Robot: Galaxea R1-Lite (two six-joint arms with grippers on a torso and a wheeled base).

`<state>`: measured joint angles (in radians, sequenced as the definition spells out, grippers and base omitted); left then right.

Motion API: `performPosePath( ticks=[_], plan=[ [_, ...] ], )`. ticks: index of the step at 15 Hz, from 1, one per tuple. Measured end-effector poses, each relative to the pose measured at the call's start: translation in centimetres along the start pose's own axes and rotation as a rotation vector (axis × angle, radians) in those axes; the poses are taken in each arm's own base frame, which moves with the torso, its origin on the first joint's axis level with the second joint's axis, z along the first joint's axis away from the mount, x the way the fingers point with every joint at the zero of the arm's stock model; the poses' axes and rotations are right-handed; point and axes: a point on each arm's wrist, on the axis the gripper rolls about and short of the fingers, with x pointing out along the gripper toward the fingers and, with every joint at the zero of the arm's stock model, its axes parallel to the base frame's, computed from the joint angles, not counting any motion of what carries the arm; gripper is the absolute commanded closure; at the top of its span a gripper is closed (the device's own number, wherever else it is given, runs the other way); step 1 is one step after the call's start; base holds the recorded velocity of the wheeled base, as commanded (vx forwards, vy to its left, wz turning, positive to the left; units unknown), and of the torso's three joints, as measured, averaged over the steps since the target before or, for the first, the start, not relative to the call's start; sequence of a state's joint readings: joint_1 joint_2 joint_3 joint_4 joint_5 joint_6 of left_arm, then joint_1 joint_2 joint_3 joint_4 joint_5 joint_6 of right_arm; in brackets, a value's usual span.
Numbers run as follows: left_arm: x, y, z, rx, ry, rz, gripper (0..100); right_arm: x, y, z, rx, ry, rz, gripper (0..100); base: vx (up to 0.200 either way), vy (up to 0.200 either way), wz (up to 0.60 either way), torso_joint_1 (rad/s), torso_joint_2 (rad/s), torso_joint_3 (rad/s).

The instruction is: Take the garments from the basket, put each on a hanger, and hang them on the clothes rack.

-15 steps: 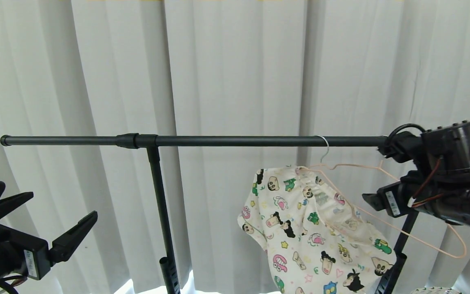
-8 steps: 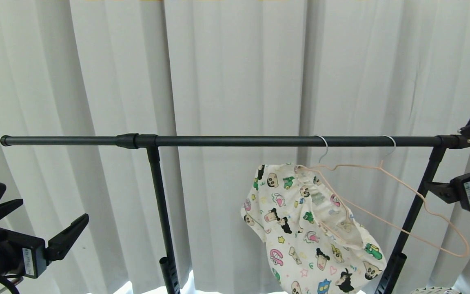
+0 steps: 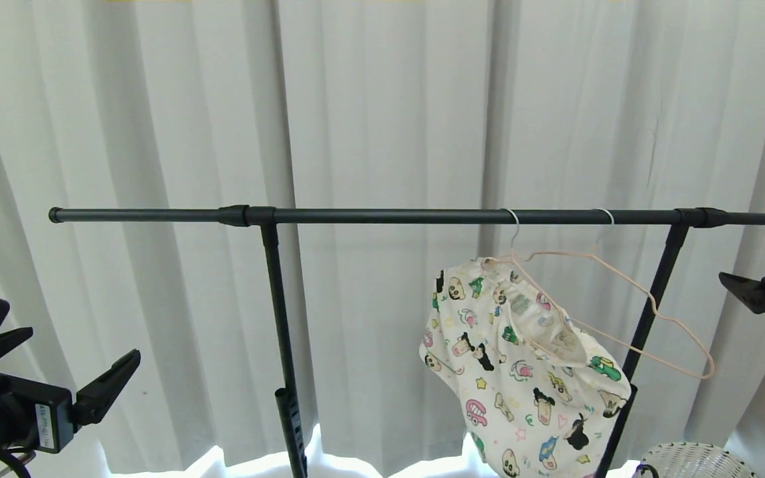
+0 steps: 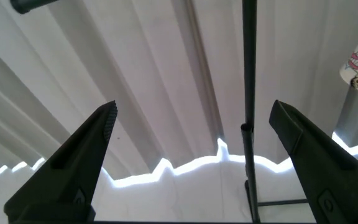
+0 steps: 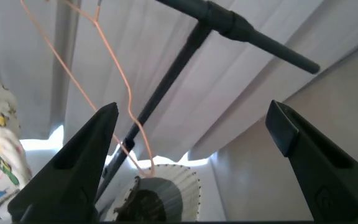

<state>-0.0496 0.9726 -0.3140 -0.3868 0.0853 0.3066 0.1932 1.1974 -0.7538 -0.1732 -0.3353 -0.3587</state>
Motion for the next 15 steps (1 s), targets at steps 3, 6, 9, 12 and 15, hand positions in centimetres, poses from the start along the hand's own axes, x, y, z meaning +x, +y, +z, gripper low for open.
performPosePath(
  ticks=[3, 6, 9, 12, 15],
  plan=[
    [-0.1, 0.0, 0.0, 0.003, -0.005, 0.004, 0, 0.2, 0.1, -0.7, 0.003, -0.011, -0.042, 0, -0.2, 0.0, 0.0, 0.001, 0.01, 0.001],
    [-0.4, 0.1, 0.0, 0.005, -0.017, 0.007, 0, 0.3, 0.3, -1.1, 0.012, -0.033, -0.056, 0, -0.2, 0.0, 0.0, 0.002, 0.0, 0.002],
    [-0.6, 0.1, 0.1, 0.003, -0.023, 0.01, 0, 0.3, 0.5, -1.6, 0.01, -0.038, -0.057, 0, -0.2, 0.0, 0.0, 0.002, 0.0, 0.001],
    [-0.6, 0.1, 0.0, 0.003, -0.023, 0.009, 0, 0.4, 0.7, -2.0, -0.012, -0.044, -0.06, 0, -0.133, 0.0, 0.0, -0.002, 0.0, 0.002],
    [-0.8, -0.1, -0.6, 0.004, -0.014, 0.002, 0, 0.5, 1.0, -2.9, -0.024, -0.04, -0.06, 0, 0.0, 0.0, 0.0, 0.0, 0.0, 0.0]
  ],
)
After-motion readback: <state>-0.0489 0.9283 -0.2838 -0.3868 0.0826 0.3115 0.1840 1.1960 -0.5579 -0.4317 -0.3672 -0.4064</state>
